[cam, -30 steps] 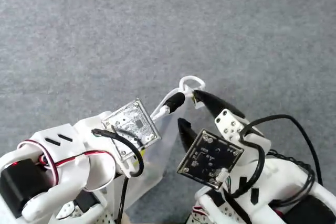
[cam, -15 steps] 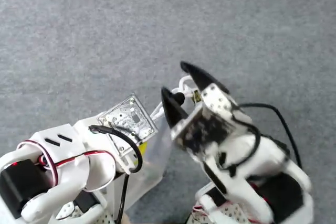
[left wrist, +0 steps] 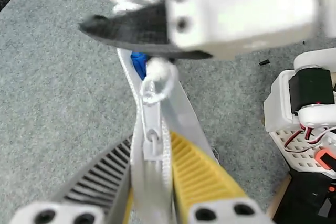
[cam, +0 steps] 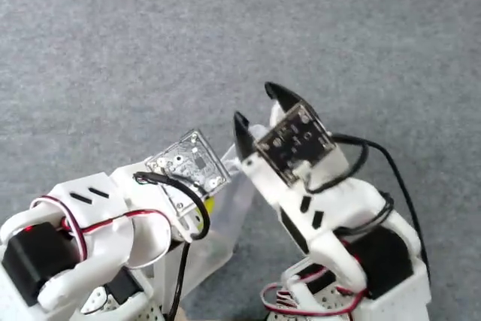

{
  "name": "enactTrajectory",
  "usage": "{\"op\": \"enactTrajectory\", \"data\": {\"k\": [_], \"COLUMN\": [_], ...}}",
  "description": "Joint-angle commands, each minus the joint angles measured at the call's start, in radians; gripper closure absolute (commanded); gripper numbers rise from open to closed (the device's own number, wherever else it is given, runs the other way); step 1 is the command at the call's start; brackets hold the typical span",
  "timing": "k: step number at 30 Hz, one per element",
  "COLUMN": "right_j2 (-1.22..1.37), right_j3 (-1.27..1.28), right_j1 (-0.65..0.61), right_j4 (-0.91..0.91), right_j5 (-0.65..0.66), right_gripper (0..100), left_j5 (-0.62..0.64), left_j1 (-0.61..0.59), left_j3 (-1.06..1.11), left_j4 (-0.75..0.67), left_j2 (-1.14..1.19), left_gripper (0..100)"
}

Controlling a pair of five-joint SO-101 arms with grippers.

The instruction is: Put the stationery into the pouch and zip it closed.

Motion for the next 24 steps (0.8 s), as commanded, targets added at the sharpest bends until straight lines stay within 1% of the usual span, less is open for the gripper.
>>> {"op": "enactTrajectory", "data": {"k": [1,5,7,10,12,14,19,22,24], "right_j2": [0.005,-0.028,-0.056,-0.091,-0.111,-0.119,-0.128,-0.128,-0.128], "right_j3": [-0.104,-0.17,-0.18,-0.186,-0.202,-0.239,-0.275,-0.22,-0.16], "right_j1": [0.014,0.014,0.014,0.014,0.014,0.008,-0.087,-0.161,-0.186], "right_j4": [0.115,0.204,0.219,0.222,0.238,0.298,0.417,0.443,0.44], "right_j5": [-0.009,-0.009,-0.009,-0.009,-0.009,-0.012,-0.015,-0.014,-0.008], "right_gripper": [79.7,79.7,79.7,79.7,79.7,79.7,79.7,79.4,79.4], "left_j5": [0.002,0.003,0.003,0.008,0.044,0.081,0.107,0.107,0.107], "left_j1": [0.01,-0.056,-0.088,-0.105,-0.108,-0.116,-0.162,-0.157,-0.157], "left_j3": [-0.002,-0.001,0.01,0.041,0.068,0.091,0.102,0.102,0.102], "left_j4": [-0.029,-0.052,-0.072,-0.087,-0.117,-0.15,-0.196,-0.195,-0.192], "left_j2": [-0.002,0.0,0.0,0.0,0.0,-0.005,0.0,0.0,0.0], "left_gripper": [97,97,97,97,97,97,97,97,97]}}
